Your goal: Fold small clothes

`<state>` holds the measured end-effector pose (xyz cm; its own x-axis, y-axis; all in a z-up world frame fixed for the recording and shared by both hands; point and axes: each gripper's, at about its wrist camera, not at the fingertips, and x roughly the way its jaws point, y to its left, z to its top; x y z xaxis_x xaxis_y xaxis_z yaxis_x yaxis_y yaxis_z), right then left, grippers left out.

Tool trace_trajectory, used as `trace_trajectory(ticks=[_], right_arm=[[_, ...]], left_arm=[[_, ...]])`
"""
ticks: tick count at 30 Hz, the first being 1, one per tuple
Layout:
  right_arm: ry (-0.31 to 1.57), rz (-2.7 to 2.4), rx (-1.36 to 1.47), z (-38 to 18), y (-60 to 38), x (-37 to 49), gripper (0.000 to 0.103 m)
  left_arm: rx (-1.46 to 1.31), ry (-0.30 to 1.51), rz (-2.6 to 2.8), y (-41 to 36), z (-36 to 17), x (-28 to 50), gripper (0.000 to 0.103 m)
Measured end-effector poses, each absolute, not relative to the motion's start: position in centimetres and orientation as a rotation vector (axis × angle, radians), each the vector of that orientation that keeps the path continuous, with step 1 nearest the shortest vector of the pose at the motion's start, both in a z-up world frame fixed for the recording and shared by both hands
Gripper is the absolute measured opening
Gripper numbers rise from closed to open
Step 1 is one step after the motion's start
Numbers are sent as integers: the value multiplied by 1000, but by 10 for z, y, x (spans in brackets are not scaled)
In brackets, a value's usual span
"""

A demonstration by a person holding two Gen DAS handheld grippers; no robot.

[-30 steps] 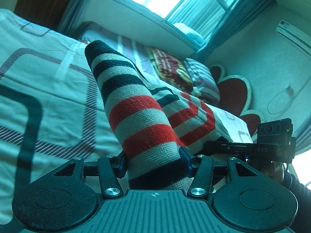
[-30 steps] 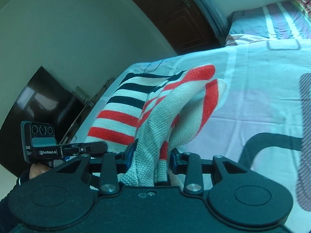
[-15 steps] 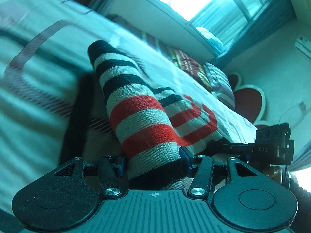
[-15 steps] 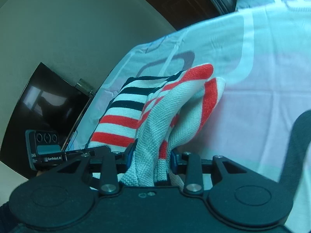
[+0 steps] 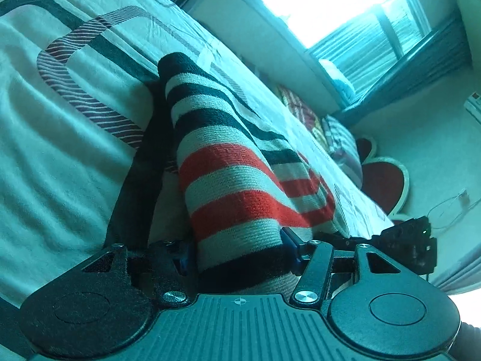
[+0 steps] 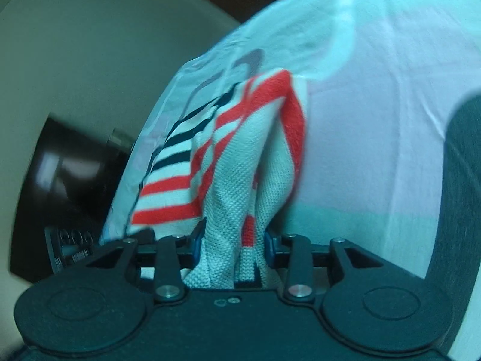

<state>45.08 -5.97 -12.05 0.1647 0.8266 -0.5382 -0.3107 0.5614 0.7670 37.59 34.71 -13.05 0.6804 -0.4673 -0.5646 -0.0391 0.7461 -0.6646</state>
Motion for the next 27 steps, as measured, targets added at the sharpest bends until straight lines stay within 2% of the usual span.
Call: trace_trajectory(ticks=[5,8,10,12,14,18,19,20,21,25,27], right_arm=[[1138,884,558,-129,-63,454,33],[1100,848,498,-108,-75,448,47],[1012,835,440,-85,-90,437,43],[940,869,377,-63,-95,423,35],[860,933,274,-43,-87,404,34],[861,1008,37,-44,-55,383,24],[875,985,-5,-50,-52,382,19],[892,947,-19,-55,-52,385,6],[901,916,-9,-58,-53,388,0],[923,889,53,-70,-57,392,0],[923,877,64,-73,-55,389,0]], left_arm=[[-635,825,-249,339,-120,379,59],[-598,785,-174,340,-104,359,72],[-588,741,-140,339,-94,339,74],[-578,700,-121,338,-88,326,74],[-558,697,-115,332,-87,322,74],[-488,729,-97,318,-92,319,74],[-486,731,-89,318,-94,316,74],[-490,728,-80,318,-97,314,74],[-495,724,-72,320,-99,311,74],[-455,716,-23,310,-105,305,81],[-442,713,13,308,-107,304,93]])
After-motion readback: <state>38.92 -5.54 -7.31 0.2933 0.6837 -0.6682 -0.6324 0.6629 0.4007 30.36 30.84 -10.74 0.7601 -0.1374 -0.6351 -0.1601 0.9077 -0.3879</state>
